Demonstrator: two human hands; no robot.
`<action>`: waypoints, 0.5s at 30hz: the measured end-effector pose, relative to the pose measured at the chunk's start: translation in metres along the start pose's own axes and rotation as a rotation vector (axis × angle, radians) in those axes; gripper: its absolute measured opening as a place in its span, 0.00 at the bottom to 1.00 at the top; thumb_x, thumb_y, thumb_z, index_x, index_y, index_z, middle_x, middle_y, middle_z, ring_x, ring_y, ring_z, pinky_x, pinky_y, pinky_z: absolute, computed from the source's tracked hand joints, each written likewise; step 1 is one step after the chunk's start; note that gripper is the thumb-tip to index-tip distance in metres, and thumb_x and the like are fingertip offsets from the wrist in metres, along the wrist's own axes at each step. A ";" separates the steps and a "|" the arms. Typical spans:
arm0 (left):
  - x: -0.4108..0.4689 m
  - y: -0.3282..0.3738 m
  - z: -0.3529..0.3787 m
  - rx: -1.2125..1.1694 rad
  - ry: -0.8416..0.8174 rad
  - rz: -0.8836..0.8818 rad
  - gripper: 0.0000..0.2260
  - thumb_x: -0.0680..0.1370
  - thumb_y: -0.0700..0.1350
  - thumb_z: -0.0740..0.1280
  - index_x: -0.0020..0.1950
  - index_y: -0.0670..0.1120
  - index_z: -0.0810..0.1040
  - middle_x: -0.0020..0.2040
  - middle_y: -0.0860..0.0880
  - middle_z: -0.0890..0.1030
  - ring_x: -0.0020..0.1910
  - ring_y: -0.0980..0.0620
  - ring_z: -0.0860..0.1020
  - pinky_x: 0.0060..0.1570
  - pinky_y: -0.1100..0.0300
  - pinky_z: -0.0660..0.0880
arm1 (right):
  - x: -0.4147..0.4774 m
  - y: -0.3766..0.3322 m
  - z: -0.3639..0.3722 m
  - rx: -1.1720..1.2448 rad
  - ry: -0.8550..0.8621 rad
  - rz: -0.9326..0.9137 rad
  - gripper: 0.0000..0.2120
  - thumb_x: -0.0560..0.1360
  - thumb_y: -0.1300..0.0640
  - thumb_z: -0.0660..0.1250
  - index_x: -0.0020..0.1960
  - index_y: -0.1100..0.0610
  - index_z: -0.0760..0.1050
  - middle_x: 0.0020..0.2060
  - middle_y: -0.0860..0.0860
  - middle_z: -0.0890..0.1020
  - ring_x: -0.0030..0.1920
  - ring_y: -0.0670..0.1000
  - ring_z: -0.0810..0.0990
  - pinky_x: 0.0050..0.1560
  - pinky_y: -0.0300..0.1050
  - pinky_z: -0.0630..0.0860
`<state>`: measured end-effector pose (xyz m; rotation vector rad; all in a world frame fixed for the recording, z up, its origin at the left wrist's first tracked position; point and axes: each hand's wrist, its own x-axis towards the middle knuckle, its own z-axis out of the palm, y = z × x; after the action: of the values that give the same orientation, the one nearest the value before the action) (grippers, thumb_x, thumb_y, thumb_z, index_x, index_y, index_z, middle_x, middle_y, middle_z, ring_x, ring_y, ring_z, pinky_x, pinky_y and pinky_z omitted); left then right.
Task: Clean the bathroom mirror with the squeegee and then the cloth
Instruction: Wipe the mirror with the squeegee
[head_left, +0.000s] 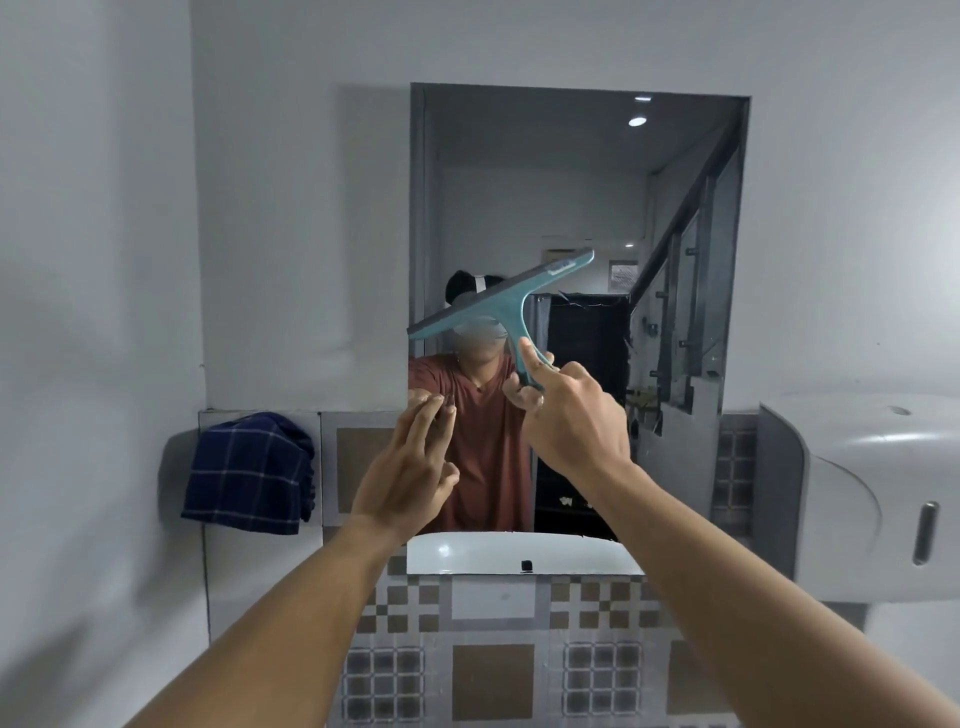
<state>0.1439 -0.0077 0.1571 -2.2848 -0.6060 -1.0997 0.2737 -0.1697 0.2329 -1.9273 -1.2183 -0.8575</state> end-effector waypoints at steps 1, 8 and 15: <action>-0.001 0.001 0.001 0.000 0.012 0.001 0.37 0.72 0.52 0.77 0.75 0.37 0.68 0.72 0.37 0.70 0.74 0.41 0.66 0.71 0.51 0.68 | 0.001 0.004 -0.004 -0.034 -0.006 -0.012 0.23 0.82 0.51 0.58 0.77 0.42 0.64 0.57 0.54 0.78 0.44 0.59 0.81 0.37 0.48 0.72; -0.004 0.005 0.002 -0.019 0.081 -0.016 0.37 0.67 0.48 0.81 0.70 0.34 0.73 0.66 0.35 0.75 0.70 0.42 0.66 0.67 0.51 0.72 | 0.012 0.043 -0.032 -0.201 0.018 -0.116 0.22 0.84 0.47 0.52 0.77 0.36 0.61 0.45 0.53 0.74 0.33 0.53 0.72 0.33 0.49 0.77; -0.005 0.008 0.003 -0.052 0.104 -0.032 0.36 0.65 0.45 0.82 0.69 0.35 0.74 0.66 0.35 0.75 0.69 0.41 0.67 0.61 0.51 0.75 | 0.024 0.079 -0.058 -0.293 -0.037 -0.176 0.26 0.79 0.43 0.45 0.76 0.35 0.62 0.45 0.50 0.72 0.42 0.55 0.76 0.39 0.51 0.78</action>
<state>0.1477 -0.0133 0.1497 -2.2523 -0.5814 -1.2541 0.3450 -0.2318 0.2681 -2.0935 -1.3619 -1.1502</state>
